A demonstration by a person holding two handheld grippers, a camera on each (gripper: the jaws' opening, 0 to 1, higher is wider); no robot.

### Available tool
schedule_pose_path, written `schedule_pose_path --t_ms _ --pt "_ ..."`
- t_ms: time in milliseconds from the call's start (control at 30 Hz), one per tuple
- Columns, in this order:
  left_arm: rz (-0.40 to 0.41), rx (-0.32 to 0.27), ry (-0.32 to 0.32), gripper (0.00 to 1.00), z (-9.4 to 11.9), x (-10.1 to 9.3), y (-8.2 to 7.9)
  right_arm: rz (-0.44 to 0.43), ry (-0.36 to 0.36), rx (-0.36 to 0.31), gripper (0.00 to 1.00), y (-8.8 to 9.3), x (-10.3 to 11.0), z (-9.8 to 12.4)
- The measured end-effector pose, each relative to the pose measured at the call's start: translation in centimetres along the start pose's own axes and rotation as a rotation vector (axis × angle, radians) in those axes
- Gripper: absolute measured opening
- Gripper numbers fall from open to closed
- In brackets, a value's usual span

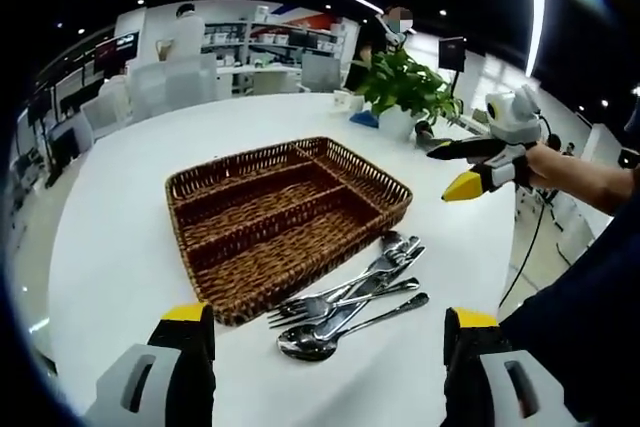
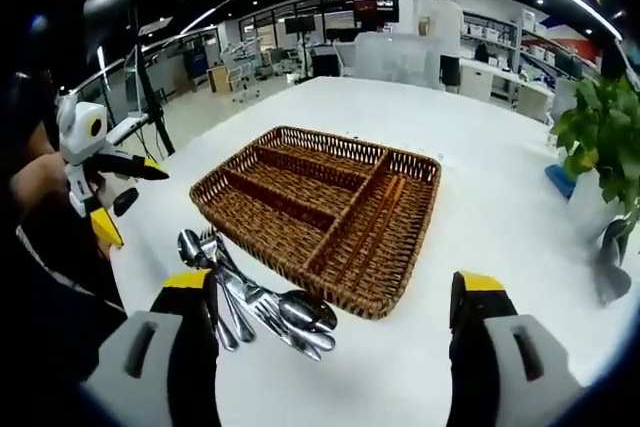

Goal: Arrange the knives, forks, and spoons in their matching storage slots by inserting each utensil handle-first until every utensil is classified and aligned in the correct compartment

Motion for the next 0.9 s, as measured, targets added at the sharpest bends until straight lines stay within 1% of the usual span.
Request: schedule_pose_path --t_ms 133,300,500,600,667,733,833,867,900 --pt "0.003 -0.007 -0.003 1.0 0.2 -0.1 0.0 0.042 0.008 0.008 0.99 0.4 0.3 0.9" --pt "0.005 -0.004 -0.01 1.0 0.4 -0.2 0.4 0.061 0.014 0.008 0.96 0.7 0.4 1.5" --pt "-0.002 -0.014 -0.017 1.0 0.9 -0.7 0.8 0.088 -0.002 0.007 0.86 0.9 1.0 1.5" --pt "0.003 -0.018 -0.016 1.0 1.1 -0.8 1.1 0.112 -0.028 0.007 0.82 1.1 1.6 1.1" --pt "0.007 -0.02 -0.018 1.0 1.2 -0.9 1.2 0.134 -0.042 0.009 0.77 1.1 1.9 0.8" --pt "0.01 -0.024 -0.023 1.0 1.3 -0.9 1.4 0.173 -0.066 0.014 0.73 1.3 2.4 0.2" --pt "0.013 -0.038 -0.028 1.0 1.5 -1.0 1.5 0.197 -0.105 0.018 0.66 1.7 3.0 -0.7" --pt "0.013 -0.041 -0.029 1.0 1.6 -1.1 1.5 0.23 -0.127 0.036 0.64 2.1 3.4 -1.3" --pt "0.014 -0.043 -0.029 0.99 1.6 -1.1 1.6 0.252 -0.143 0.039 0.62 2.2 3.7 -1.6"
Point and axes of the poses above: the point that each gripper's makers call its tool centre point, and the gripper's own axes: z roughly backward along the fingers, x roughly to its left, y roughly out of its underside, the point moved 6 cm from there along z, roughly backward along the fingers, and after that the axes turned 1 degree about z, right-handed, at the moved point
